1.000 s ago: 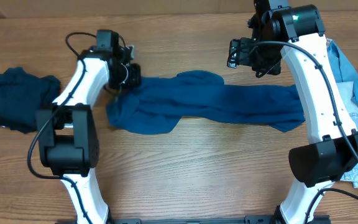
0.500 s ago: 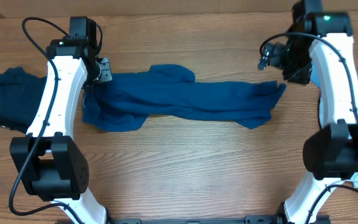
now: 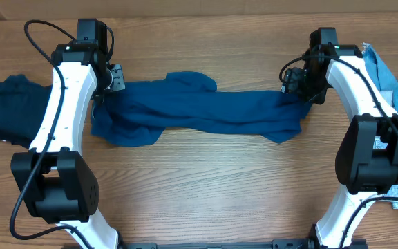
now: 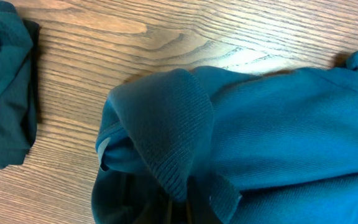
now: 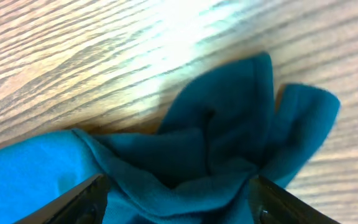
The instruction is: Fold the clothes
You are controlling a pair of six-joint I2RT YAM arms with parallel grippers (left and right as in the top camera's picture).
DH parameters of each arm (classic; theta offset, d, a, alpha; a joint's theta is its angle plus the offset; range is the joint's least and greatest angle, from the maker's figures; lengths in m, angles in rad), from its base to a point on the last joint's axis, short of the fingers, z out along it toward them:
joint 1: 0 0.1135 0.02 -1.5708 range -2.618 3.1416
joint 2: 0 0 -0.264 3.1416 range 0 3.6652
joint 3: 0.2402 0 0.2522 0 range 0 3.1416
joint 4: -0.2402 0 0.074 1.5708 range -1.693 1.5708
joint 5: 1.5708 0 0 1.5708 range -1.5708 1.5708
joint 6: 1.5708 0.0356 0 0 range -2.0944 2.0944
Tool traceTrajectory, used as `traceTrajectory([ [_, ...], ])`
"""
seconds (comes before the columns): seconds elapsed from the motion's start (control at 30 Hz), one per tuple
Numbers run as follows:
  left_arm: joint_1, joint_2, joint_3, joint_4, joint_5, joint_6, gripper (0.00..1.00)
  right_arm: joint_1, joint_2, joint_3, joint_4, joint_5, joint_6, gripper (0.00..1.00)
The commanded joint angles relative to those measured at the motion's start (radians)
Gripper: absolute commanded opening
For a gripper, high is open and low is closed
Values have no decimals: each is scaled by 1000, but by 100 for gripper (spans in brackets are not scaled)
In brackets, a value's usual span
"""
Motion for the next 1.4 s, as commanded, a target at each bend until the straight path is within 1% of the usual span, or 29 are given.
traceTrajectory([
  [0.0, 10, -2, 5, 5, 6, -21, 4, 17, -8, -2, 18, -9, -190, 75],
  [0.1, 10, -2, 5, 5, 6, -21, 4, 17, -8, -2, 50, -11, -218, 75],
  [0.17, 10, -2, 5, 5, 6, -21, 4, 18, -8, -3, 46, -14, -262, 75],
  [0.2, 10, -2, 5, 5, 6, -21, 4, 18, -8, -3, 43, -14, -262, 74],
  [0.23, 10, -2, 5, 5, 6, -21, 4, 18, -8, -3, 33, -17, -262, 70],
  [0.27, 10, -2, 5, 5, 6, -21, 4, 18, -8, -3, 15, -26, -262, 63],
  [0.3, 10, -2, 5, 5, 6, -21, 4, 18, -8, -3, -7, -39, -262, 58],
  [0.33, 10, -2, 5, 6, 6, -21, 4, 18, -8, -4, -26, -45, -262, 54],
  [0.37, 10, -2, 5, 6, 6, -21, 4, 18, -8, -5, -27, -44, -262, 53],
  [0.4, 10, -2, 5, 9, 6, -21, 4, 18, -7, -5, -29, -45, -261, 46],
  [0.47, 10, -2, 5, 10, 6, -21, 5, 18, -6, -5, -39, -60, -259, 39],
  [0.57, 10, -2, 5, 8, 6, -21, 4, 18, -8, -3, -60, -63, -254, 10],
  [0.6, 10, -2, 5, 7, 6, -21, 5, 18, -16, 3, -70, -63, -254, 4],
  [0.7, 10, -2, 5, 8, 6, -21, 5, 16, -82, 80, -109, -62, -249, 4],
  [0.87, 10, -2, 5, -2, 6, -21, 4, 17, -311, 362, -121, -63, -250, 4],
  [0.9, 10, -2, 5, -2, 6, -21, 4, 17, -337, 386, -113, -63, -250, 4],
  [1.0, 10, -2, 5, 0, 6, -21, 4, 17, -407, 407, -88, -63, -250, 4],
  [1.07, 10, -2, 5, 7, 10, -21, 4, 17, -412, 407, -121, -63, -251, 4],
  [1.2, 10, -2, 5, 39, 91, 9, 4, 17, -409, 380, -153, -63, -251, 4],
  [1.27, 10, -2, 6, 46, 137, 21, 4, 17, -409, 380, -197, -63, -251, 4],
  [1.33, 10, -3, 10, 46, 176, 53, 4, 22, -409, 380, -315, -83, -251, 4],
  [1.37, 10, -5, 14, 46, 185, 62, 4, 28, -409, 380, -375, -134, -251, 4],
])
